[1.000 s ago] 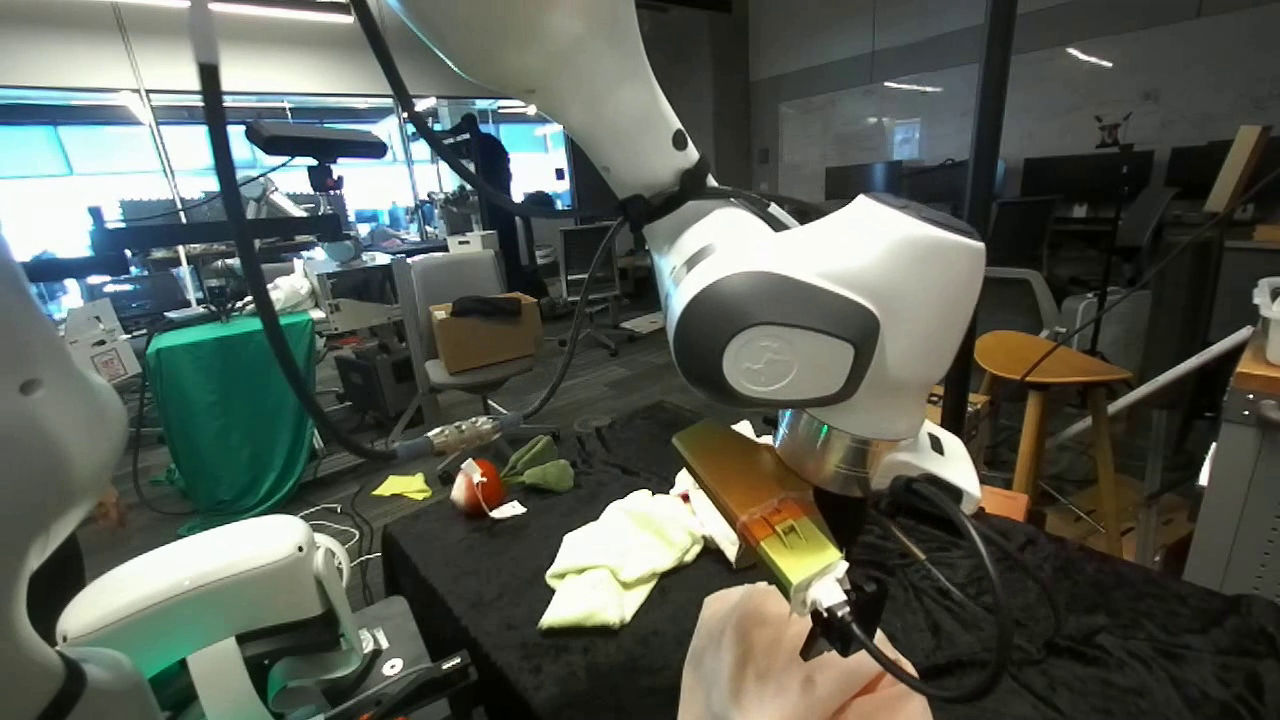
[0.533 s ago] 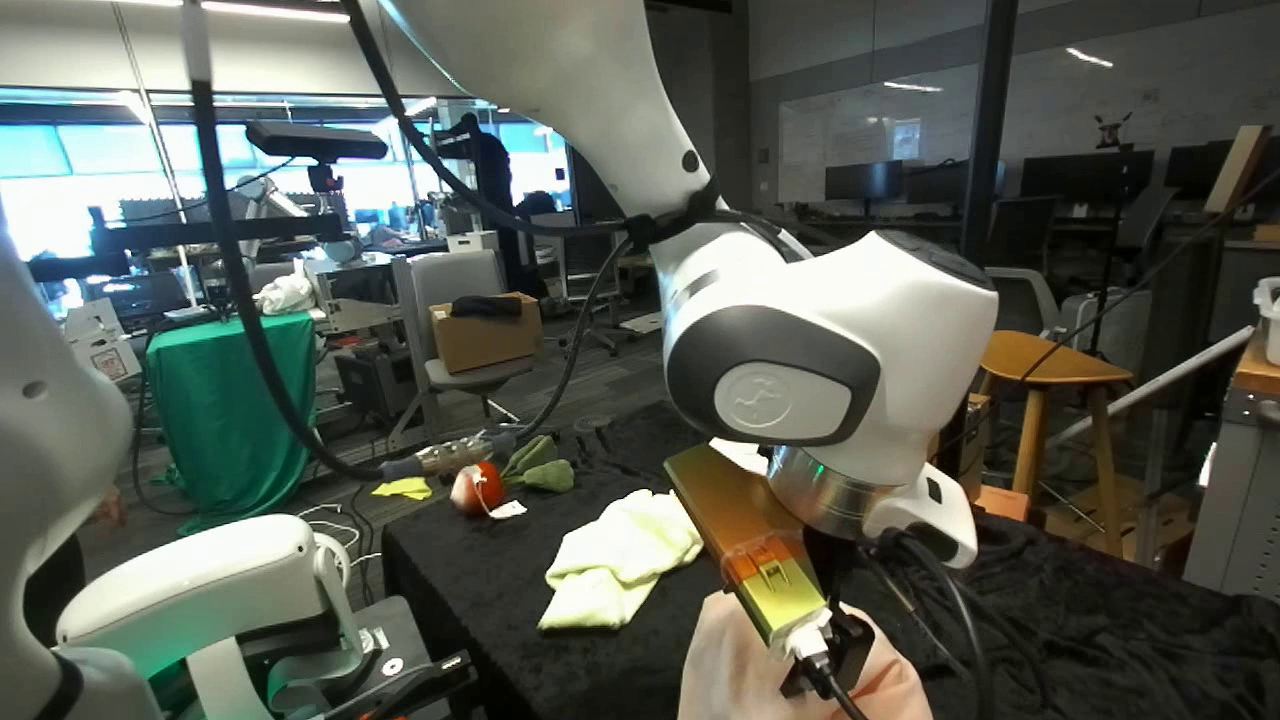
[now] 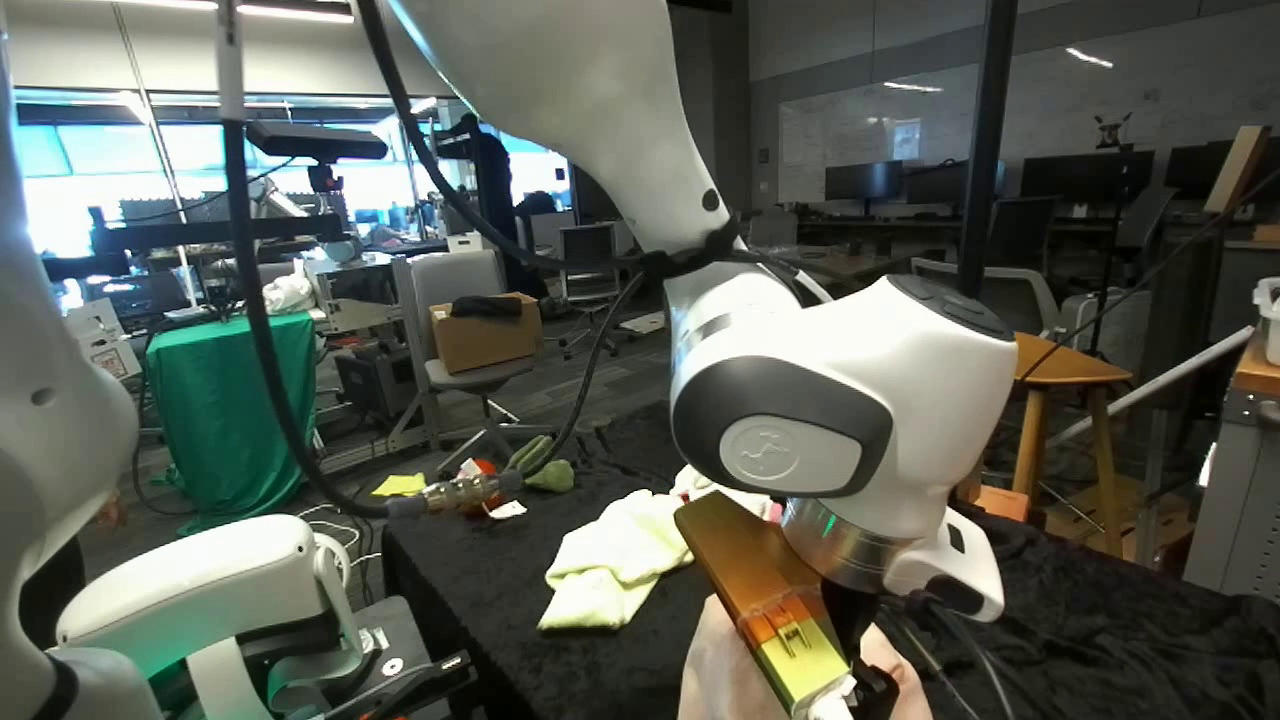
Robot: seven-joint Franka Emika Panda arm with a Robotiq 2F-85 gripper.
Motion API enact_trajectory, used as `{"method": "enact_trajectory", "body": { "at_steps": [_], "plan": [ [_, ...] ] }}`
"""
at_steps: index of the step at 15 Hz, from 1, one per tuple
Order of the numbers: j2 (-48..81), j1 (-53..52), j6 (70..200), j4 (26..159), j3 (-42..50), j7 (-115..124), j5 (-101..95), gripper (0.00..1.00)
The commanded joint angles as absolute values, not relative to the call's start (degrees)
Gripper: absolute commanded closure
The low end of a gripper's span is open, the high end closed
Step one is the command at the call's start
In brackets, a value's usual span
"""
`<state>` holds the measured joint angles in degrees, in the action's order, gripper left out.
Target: Put all the items on the table in one place
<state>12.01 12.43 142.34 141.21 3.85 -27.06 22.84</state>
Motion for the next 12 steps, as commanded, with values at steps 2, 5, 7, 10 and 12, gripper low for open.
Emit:
{"method": "enact_trajectory", "body": {
  "at_steps": [2, 5, 7, 10, 12],
  "plan": [
    [11.4, 14.1, 145.6, 141.2, 4.7, -28.6, 21.1, 0.0],
    [11.3, 14.9, 145.8, 140.9, 5.1, -28.7, 20.1, 0.0],
    [11.6, 15.3, 145.8, 140.9, 4.8, -29.7, 20.8, 0.0],
    [11.7, 15.6, 145.0, 140.8, 3.7, -31.4, 23.0, 0.0],
    [11.7, 15.7, 144.5, 140.7, 2.8, -32.9, 25.2, 0.0]
  ]
}}
